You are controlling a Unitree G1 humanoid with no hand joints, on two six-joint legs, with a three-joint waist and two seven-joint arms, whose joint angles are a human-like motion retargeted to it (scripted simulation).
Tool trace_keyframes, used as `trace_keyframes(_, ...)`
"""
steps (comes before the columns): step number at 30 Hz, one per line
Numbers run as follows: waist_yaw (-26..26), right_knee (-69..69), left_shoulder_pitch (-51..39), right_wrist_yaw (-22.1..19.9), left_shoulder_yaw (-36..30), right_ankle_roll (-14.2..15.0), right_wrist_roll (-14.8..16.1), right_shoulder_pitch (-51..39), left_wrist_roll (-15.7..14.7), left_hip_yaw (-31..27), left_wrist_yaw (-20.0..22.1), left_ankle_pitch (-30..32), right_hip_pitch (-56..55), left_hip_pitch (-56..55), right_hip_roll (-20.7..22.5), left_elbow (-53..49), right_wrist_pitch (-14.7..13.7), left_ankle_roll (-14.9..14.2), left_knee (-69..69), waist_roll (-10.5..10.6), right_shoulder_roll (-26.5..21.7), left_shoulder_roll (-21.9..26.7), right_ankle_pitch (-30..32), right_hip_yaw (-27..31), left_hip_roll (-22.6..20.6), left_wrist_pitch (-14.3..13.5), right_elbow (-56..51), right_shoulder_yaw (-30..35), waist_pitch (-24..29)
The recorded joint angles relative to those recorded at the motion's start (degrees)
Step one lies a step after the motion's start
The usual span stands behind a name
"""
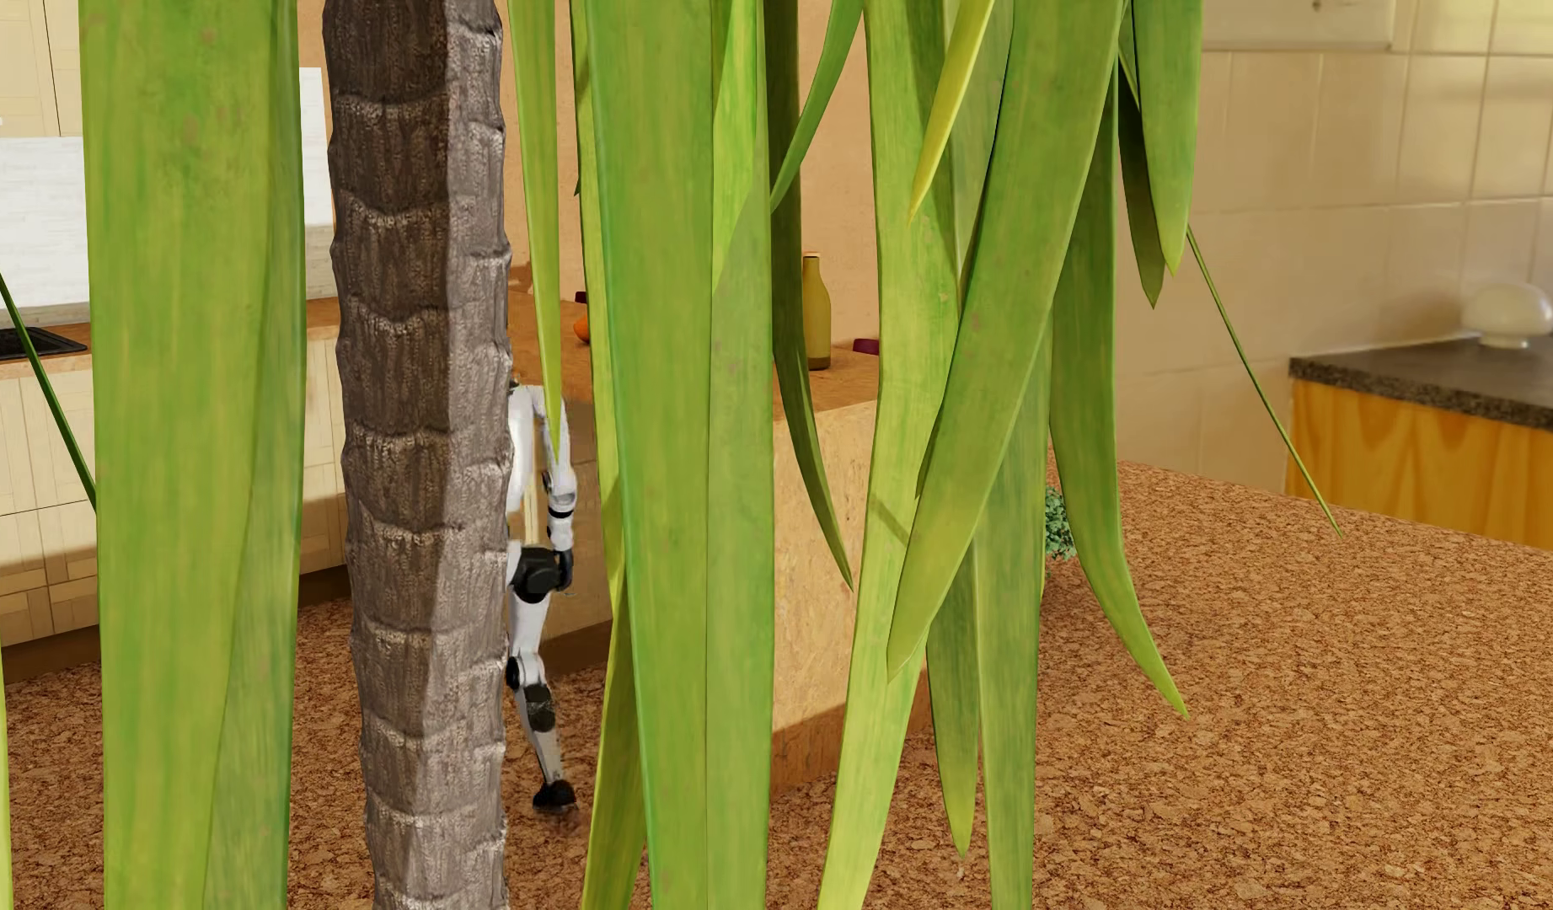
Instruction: Avoid the corner
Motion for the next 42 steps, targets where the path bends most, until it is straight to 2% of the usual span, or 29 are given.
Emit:
trace_keyframes(1, -1.5, 9.14, -1.75, 0.61, 2.91, -0.88, -0.42, -0.45, 0.57, -0.46, 0.03, -2.35, -5.25, 1.26, -0.69, 2.0, 0.3, 7.38, 1.98, -1.19, -0.2, 1.66, 12.21, 0.06, -1.57, 0.1, 1.2, 0.47, -0.15)
trace_keyframes(2, -1.74, 12.09, -4.78, 2.99, 3.64, 1.95, -1.57, 1.05, 0.61, -0.16, 0.85, -5.24, -10.57, 3.89, -1.19, 1.26, -0.13, 14.39, 0.73, -3.13, -0.87, 1.8, 15.55, 0.96, -3.03, 1.9, 1.61, -1.31, -0.02)
trace_keyframes(3, -2.72, 7.8, -7.46, 5.98, 3.09, 4.53, -3.77, 3.53, 0.2, 0.28, 1.64, -5.54, -15.09, 6.42, -2.04, -2.94, -1.48, 11.45, -1.81, -5.4, -0.73, 0.49, 7.28, 2.96, -3.81, 4.93, 2.23, -3.41, 0.35)
trace_keyframes(4, -3.12, -2.02, -9.51, 8.82, 1.07, 4.4, -7.13, 4.76, 0.04, -0.06, 1.44, -6.08, -17.05, 8.58, -3.82, -3.0, -2.59, 9.17, -3.57, -6.97, -0.78, -0.97, 0.95, 4.71, -4.06, 5.68, 2.63, -4.56, 0.69)
trace_keyframes(5, -2.57, -13.99, -10.48, 11.26, -1.63, 4.46, -10.5, 4.47, 0.23, -1.17, 0.54, -6.29, -16.05, 10.06, -6.56, -1.06, -3.58, 10.28, -3.93, -8.31, -0.77, -2.86, 3.78, 5.92, -5.09, 5.45, 4.31, -3.27, 0.68)
trace_keyframes(6, -0.6, -17.68, -9.99, 13.69, -2.76, 7.54, -12.64, 1.45, 0.53, -1.96, -1.14, -6.57, -12.93, 10.32, -6.57, -0.74, -4.32, 12.88, -1.39, -7.36, -2.11, -4.95, 7.37, 4.27, -4.15, 5.71, 6.64, -0.82, 1.96)
trace_keyframes(7, 2.1, -18.02, -7.85, 15.1, -2.68, 7.19, -12.84, -1.03, 0.89, -1.81, -3.65, -7.66, -11.61, 10.52, -5.91, -0.97, -5.16, 15.24, -1.23, -6.06, -2.98, -4.84, 6.41, 3.49, -3.66, 5.51, 4.01, -1.04, 2.57)
trace_keyframes(9, 6.5, -18.6, -2.87, 13.37, -0.45, 6.8, -9.35, -5.74, 1.78, -1.35, -8.75, -10.48, -9.2, 11.87, -5.14, -0.82, -9.6, 18.39, -1.93, -3.25, -1.43, -2.32, 5.21, 2.24, -3.05, 5.88, 2.56, -0.31, 2.84)
trace_keyframes(10, 7.19, -18.42, -1.52, 11.87, 0.06, 6.82, -6.18, -6.97, 1.84, -1.74, -10.18, -10.4, -8.65, 13.22, -5.16, -0.6, -12.84, 16.29, -3.35, -1.87, -0.98, -1.23, 6.39, 1.95, -2.97, 7.13, 2.1, -0.08, 2.77)
trace_keyframes(11, 7.22, -17.65, -0.39, 10.55, 1.45, 4.9, -2.79, -7.45, 1.44, -1.72, -10.67, -9.53, -8.69, 15.22, -5.24, -1.47, -15.75, 11.08, -6.19, -1.31, -0.23, -0.15, 8.62, 1.97, -2.81, 8.68, 1.49, -0.05, 2.66)
trace_keyframes(12, 6.77, -17.91, 0.94, 10.01, 2.69, -0.88, 0.15, -7.1, 0.61, -1.14, -9.99, -9.09, -9.06, 16.57, -5.7, -2.34, -17.72, 8.78, -8.43, -1.44, -0.85, -0.15, 10.09, 1.57, -2.91, 9.51, 1.36, 0.26, 1.77)
trace_keyframes(13, 6.08, -20.97, 0.23, 9.96, 1.78, -5.6, 1.5, -5.71, -0.31, -0.8, -8.33, -7.84, -7.74, 16.84, -6.21, -2.78, -18.13, 10.17, -7.58, -1.81, -1.04, -2.2, 8.24, 1.82, -3.51, 10.7, 1.77, -0.93, 1.13)
trace_keyframes(14, 5.51, -23.89, -1.68, 10.05, 0.04, 0.17, 1.74, -4.67, -1.25, -0.56, -6.53, -7.16, -6.19, 16.21, -6.69, -3.32, -17.1, 12.84, -5.6, -2.24, -1.9, -4.08, 6.88, 2.71, -3.96, 12.22, 2.76, -0.89, 0.24)
trace_keyframes(15, 4.46, -25.69, -3.06, 10.05, -2.35, 8.24, 1.48, -4.84, -2.11, -0.41, -5.03, -8.02, -5.31, 15.87, -6.24, -4.18, -14.66, 14.56, -4.4, -2.15, -2.15, -3.63, 7.68, 2.92, -3.08, 13.12, 3.64, -0.59, -0.69)
trace_keyframes(16, 3.99, -25.43, -3.91, 9.36, -1.42, 7.94, 1.52, -3.26, -2.74, -0.99, -4.32, -9.98, -5.26, 17.5, -5.62, -3.48, -11.94, 13.81, -6.61, -2.77, -0.52, -2.78, 7.36, 3.0, -2.69, 12.4, 2.53, -0.62, -1.56)
trace_keyframes(17, 3.43, -25.97, -3.87, 8.72, 0.14, 7.72, 1.5, -2.27, -3.22, -1.66, -3.9, -11.18, -4.83, 18.33, -4.91, -2.93, -9.88, 11.35, -7.79, -2.69, -0.34, -2.89, 7.46, 2.49, -1.87, 11.5, 3.22, 0.03, -2.2)
trace_keyframes(19, 2.5, -27.51, -2.81, 8.05, -0.26, 7.71, 0.36, -1.95, -4.14, -1.75, -4.06, -10.17, -3.63, 19.58, -5.09, -3.35, -7.36, 11.85, -9.58, -3.88, -0.65, -2.18, 8.28, 2.43, -2.09, 11.46, 3.68, -1.11, -1.95)
trace_keyframes(22, 4.0, -30.13, -2.19, 7.65, 0.77, 7.73, -0.12, -2.61, -4.86, -2.35, -5.56, -8.32, -2.27, 20.46, -5.38, -2.81, -7.27, 11.8, -11.87, -4.93, -1.25, -2.48, 10.03, 1.77, -2.33, 12.25, 4.05, -1.61, -1.45)
trace_keyframes(24, 3.25, -30.56, -0.5, 8.06, 1.0, 7.84, -0.02, -3.03, -3.75, -2.03, -7.42, -8.04, -2.3, 20.51, -5.39, -1.57, -8.4, 11.92, -12.22, -5.22, 0.07, -1.41, 10.43, 2.04, -2.31, 10.69, 4.33, -1.6, -2.43)
trace_keyframes(26, 3.24, -30.25, -1.97, 9.29, 0.04, 8.15, -0.26, -1.39, -1.56, -1.75, -9.28, -8.28, -2.42, 20.36, -5.53, -3.58, -8.43, 12.23, -11.69, -4.82, -0.33, -1.8, 10.37, 2.36, -2.48, 10.47, 3.81, -2.57, -3.16)
trace_keyframes(27, 2.83, -30.04, -2.46, 9.61, 1.03, 8.12, -0.52, -0.6, -0.68, -1.52, -10.26, -8.3, -2.55, 20.47, -5.62, -2.73, -7.96, 12.2, -11.8, -5.07, 0.02, -0.95, 10.26, 2.46, -2.48, 9.03, 4.05, -1.7, -3.77)
trace_keyframes(29, 2.09, -29.51, -2.01, 10.58, -0.03, 8.14, -0.68, -0.87, -0.17, -1.25, -10.8, -8.64, -2.47, 20.71, -5.49, -3.87, -5.69, 12.21, -11.28, -4.76, 0.32, -1.65, 10.04, 2.72, -2.35, 8.11, 3.54, -1.27, -3.84)
trace_keyframes(31, 2.58, -30.14, -2.14, 11.25, -0.27, 8.05, -0.24, -0.65, -1.32, -1.65, -10.75, -8.01, -2.36, 20.69, -5.74, -3.48, -4.72, 12.09, -12.02, -4.45, -1.25, -2.84, 10.47, 2.18, -2.49, 9.42, 4.79, -1.55, -3.86)
trace_keyframes(33, 3.15, -29.93, -2.39, 10.12, -1.0, 8.13, -0.27, -1.71, -2.71, -1.61, -10.33, -7.48, -2.52, 20.7, -6.08, -3.42, -4.56, 12.15, -12.27, -4.06, -1.04, -3.35, 10.71, 2.25, -2.84, 10.5, 4.09, -1.53, -2.77)
trace_keyframes(36, 3.63, -30.83, -1.1, 8.75, 0.79, 8.14, -0.02, -2.73, -2.16, -1.9, -10.78, -7.03, -2.35, 20.46, -6.01, -1.89, -6.85, 12.17, -12.51, -2.85, -1.11, -1.47, 11.42, 1.94, -2.76, 10.85, 5.31, -1.82, -2.53)
trace_keyframes(38, 4.73, -30.24, -1.16, 8.97, 0.97, 8.12, -0.72, -2.35, -1.42, -1.86, -10.26, -7.0, -2.84, 20.2, -6.21, -3.9, -6.86, 12.1, -12.42, -3.04, -1.19, -1.66, 11.19, 1.94, -2.93, 11.36, 3.66, -0.42, -2.87)
trace_keyframes(40, 3.54, -30.16, -0.22, 10.13, 0.32, 7.94, -0.17, -2.0, -1.68, -1.47, -9.66, -7.12, -2.92, 20.48, -5.88, -3.83, -6.05, 11.93, -12.63, -3.3, -0.77, -3.0, 11.11, 2.33, -2.6, 10.23, 3.61, -1.18, -3.4)
trace_keyframes(42, 3.46, -30.43, -2.48, 11.11, -0.57, 7.73, -0.29, -1.03, -1.85, -1.4, -9.82, -6.92, -2.99, 20.54, -5.66, -3.48, -5.65, 11.73, -13.03, -3.61, -1.65, -3.79, 11.33, 2.32, -2.34, 10.82, 4.68, -1.96, -3.5)
